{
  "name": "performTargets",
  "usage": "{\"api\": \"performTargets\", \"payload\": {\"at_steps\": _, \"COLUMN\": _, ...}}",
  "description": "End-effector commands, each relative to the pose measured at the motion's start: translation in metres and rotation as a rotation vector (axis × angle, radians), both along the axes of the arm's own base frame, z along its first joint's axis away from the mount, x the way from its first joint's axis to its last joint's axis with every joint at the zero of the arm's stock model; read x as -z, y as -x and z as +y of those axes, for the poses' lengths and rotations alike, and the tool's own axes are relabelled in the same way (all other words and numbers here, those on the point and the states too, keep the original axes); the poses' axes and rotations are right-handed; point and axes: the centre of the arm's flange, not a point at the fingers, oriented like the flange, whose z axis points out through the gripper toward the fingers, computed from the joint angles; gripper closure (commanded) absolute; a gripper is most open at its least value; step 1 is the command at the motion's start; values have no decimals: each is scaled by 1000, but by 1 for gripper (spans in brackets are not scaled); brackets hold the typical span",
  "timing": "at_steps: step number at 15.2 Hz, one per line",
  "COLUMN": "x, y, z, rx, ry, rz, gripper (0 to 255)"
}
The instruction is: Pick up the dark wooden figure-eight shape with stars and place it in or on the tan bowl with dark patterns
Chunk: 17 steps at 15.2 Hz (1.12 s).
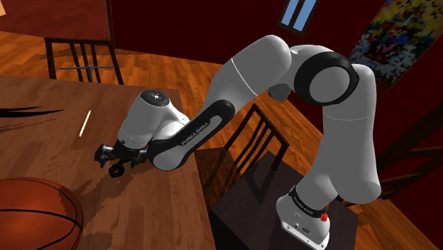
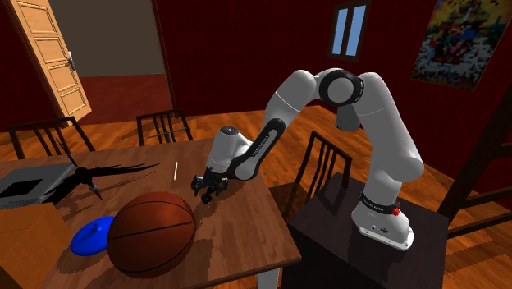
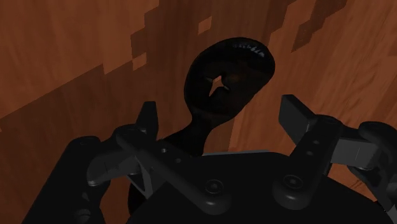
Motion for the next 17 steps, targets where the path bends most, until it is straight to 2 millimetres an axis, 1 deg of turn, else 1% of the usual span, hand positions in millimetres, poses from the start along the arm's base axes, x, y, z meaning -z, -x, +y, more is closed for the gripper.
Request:
{"api": "performTargets", "payload": {"at_steps": 1, "x": 0, "y": 0, "z": 0, "rx": 0, "ry": 0, "rz": 0, "gripper": 0}}
{"api": "performTargets", "payload": {"at_steps": 2, "x": 0, "y": 0, "z": 0, "rx": 0, "ry": 0, "rz": 0, "gripper": 0}}
{"api": "performTargets", "payload": {"at_steps": 3, "x": 0, "y": 0, "z": 0, "rx": 0, "ry": 0, "rz": 0, "gripper": 255}}
{"api": "performTargets", "payload": {"at_steps": 12, "x": 0, "y": 0, "z": 0, "rx": 0, "ry": 0, "rz": 0, "gripper": 255}}
{"api": "performTargets", "payload": {"at_steps": 17, "x": -26, "y": 0, "z": 0, "rx": 0, "ry": 0, "rz": 0, "gripper": 255}}
